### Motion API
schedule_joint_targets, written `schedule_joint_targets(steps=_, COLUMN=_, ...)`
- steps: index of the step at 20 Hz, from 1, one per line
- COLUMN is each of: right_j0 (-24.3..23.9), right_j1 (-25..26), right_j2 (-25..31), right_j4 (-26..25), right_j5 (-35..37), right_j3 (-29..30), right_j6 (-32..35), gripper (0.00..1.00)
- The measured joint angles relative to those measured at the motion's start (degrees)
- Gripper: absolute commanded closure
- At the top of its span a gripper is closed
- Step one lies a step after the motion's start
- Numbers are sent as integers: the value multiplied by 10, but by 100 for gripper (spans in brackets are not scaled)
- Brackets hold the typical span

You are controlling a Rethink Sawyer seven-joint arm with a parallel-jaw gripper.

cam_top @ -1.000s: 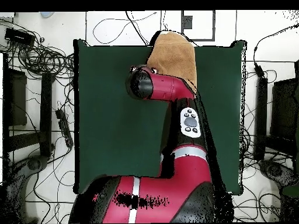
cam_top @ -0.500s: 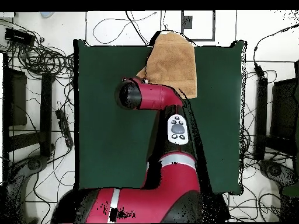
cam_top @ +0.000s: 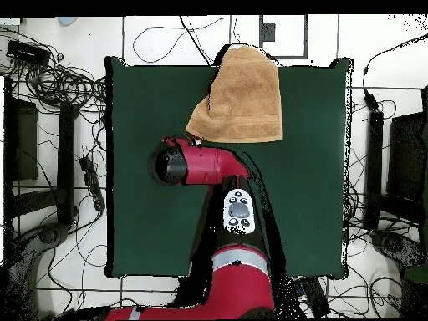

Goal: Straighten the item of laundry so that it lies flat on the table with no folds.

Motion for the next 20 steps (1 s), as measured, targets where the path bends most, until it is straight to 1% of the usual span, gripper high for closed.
schedule_joint_targets(steps=2, right_j0=-3, right_j1=1, right_j2=1, right_j4=0, right_j5=-15, right_j3=8, right_j6=0, gripper=0)
schedule_joint_targets(steps=5, right_j0=-19, right_j1=11, right_j2=6, right_j4=0, right_j5=-64, right_j3=20, right_j6=0, gripper=0)
schedule_joint_targets(steps=8, right_j0=-42, right_j1=28, right_j2=16, right_j4=0, right_j5=-111, right_j3=21, right_j6=0, gripper=0)
schedule_joint_targets(steps=12, right_j0=-64, right_j1=49, right_j2=25, right_j4=0, right_j5=-153, right_j3=21, right_j6=0, gripper=0)
schedule_joint_targets(steps=15, right_j0=-78, right_j1=64, right_j2=32, right_j4=0, right_j5=-173, right_j3=22, right_j6=0, gripper=0)
schedule_joint_targets(steps=20, right_j0=-83, right_j1=66, right_j2=38, right_j4=0, right_j5=-181, right_j3=22, right_j6=0, gripper=0)
